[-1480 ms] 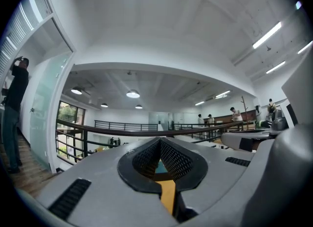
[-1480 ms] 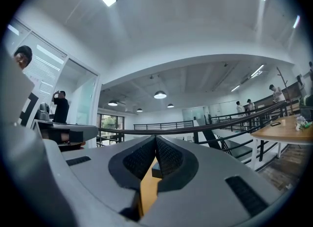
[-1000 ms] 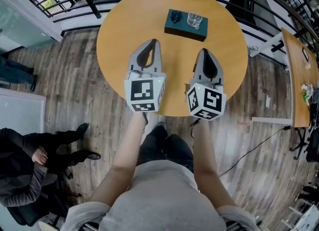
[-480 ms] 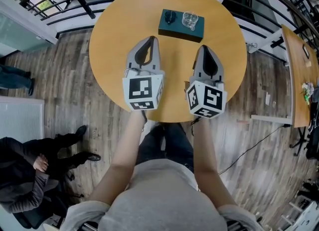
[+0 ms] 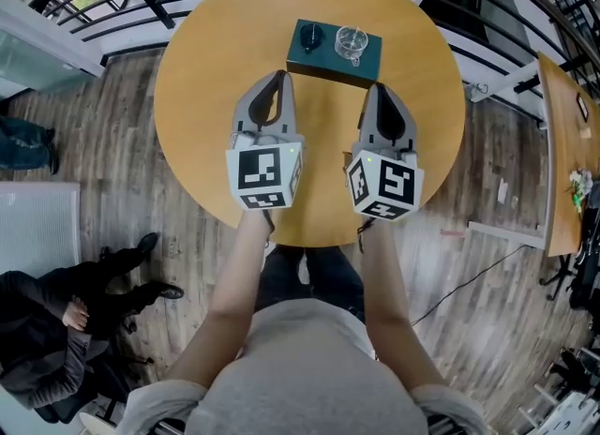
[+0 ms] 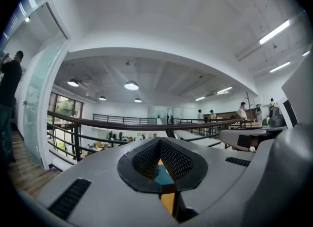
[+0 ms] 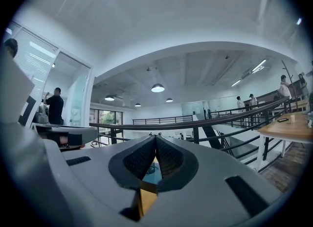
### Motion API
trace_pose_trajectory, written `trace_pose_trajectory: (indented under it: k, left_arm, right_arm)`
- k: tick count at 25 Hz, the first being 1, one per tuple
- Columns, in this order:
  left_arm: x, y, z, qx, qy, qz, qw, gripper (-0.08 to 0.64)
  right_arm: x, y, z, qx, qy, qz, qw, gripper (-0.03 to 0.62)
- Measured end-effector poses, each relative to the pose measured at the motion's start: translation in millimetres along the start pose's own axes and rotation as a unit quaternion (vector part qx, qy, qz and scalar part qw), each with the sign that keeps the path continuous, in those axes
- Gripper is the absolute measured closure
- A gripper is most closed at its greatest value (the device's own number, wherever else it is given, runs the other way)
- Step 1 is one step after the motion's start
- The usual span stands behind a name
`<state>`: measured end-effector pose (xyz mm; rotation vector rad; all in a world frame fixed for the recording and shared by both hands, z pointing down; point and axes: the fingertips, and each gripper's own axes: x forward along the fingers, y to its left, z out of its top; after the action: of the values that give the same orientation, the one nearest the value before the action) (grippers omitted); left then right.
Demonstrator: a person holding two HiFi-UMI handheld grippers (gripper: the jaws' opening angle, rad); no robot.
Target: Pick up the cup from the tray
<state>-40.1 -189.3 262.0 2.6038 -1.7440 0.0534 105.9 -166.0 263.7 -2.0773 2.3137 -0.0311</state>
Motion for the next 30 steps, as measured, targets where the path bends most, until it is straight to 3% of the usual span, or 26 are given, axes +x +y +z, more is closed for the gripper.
trace_pose_trajectory:
  k: [15, 30]
  left_arm:
    - [50, -8, -14, 0.006, 0.016, 0.019, 0.9997, 0.554]
    - [66, 6, -32, 0.0, 0.031, 0.006, 0.9995, 0.554]
  right_arm:
    - [46, -36, -25, 0.016, 0.02, 0.019, 0.999, 0.586]
    - [67, -28, -53, 0.03, 0.04, 0.017, 0.999, 0.586]
